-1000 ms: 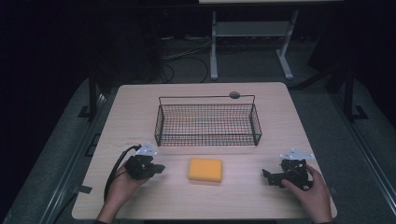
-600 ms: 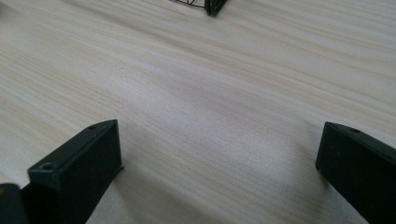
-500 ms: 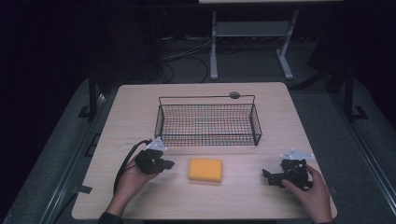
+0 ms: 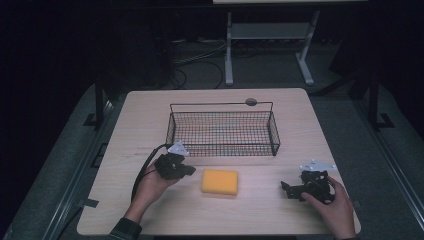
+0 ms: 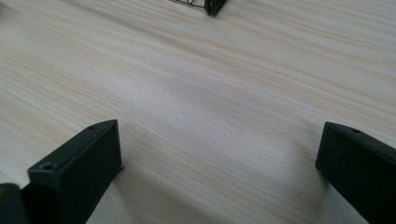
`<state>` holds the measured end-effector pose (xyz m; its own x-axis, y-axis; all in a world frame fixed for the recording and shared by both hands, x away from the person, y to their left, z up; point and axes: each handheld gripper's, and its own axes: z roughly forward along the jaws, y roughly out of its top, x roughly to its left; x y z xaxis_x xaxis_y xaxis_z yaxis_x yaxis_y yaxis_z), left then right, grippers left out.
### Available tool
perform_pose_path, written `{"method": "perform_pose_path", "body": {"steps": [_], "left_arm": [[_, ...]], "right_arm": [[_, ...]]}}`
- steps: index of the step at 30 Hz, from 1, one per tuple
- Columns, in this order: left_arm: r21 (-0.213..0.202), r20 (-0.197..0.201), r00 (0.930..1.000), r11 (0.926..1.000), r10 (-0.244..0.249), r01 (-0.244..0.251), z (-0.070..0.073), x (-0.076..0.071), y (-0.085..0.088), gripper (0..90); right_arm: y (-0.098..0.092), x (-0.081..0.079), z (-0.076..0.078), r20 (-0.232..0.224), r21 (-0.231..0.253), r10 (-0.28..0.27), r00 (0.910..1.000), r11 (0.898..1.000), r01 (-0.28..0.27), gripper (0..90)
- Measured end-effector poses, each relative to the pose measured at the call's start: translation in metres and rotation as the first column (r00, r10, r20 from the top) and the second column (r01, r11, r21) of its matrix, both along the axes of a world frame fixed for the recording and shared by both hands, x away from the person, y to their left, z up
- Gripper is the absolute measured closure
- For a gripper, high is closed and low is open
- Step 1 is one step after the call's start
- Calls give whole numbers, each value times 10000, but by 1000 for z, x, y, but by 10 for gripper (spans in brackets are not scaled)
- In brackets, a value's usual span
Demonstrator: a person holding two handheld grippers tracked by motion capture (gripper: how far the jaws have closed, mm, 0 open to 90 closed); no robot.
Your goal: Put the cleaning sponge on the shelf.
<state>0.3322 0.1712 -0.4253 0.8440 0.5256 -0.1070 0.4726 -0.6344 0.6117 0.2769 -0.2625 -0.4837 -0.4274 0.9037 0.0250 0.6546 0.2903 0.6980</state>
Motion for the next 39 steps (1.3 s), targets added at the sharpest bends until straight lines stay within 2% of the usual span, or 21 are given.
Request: {"method": "perform_pose_path", "body": {"steps": [9, 17, 22, 31, 39], "left_arm": [[-141, 87, 9999, 9999, -72, 73, 1, 11, -13, 897], [-9, 206, 9994, 9996, -273, 273, 1, 20, -29, 898], [54, 129, 9992, 9993, -372, 371, -3, 25, -38, 897], [144, 25, 9989, 9988, -464, 463, -6, 27, -46, 897], [297, -166, 9984, 9980, -549, 554, -7, 24, -44, 898]], "right_arm": [[0, 0, 0, 0, 9, -9, 10000, 10000, 9, 0], [0, 0, 0, 2, 3, -5, 10000, 10000, 5, 0], [0, 0, 0, 4, 3, -2, 10000, 10000, 2, 0], [0, 0, 0, 1, 6, -5, 10000, 10000, 5, 0], [0, 0, 0, 1, 4, -3, 10000, 10000, 3, 0]]}}
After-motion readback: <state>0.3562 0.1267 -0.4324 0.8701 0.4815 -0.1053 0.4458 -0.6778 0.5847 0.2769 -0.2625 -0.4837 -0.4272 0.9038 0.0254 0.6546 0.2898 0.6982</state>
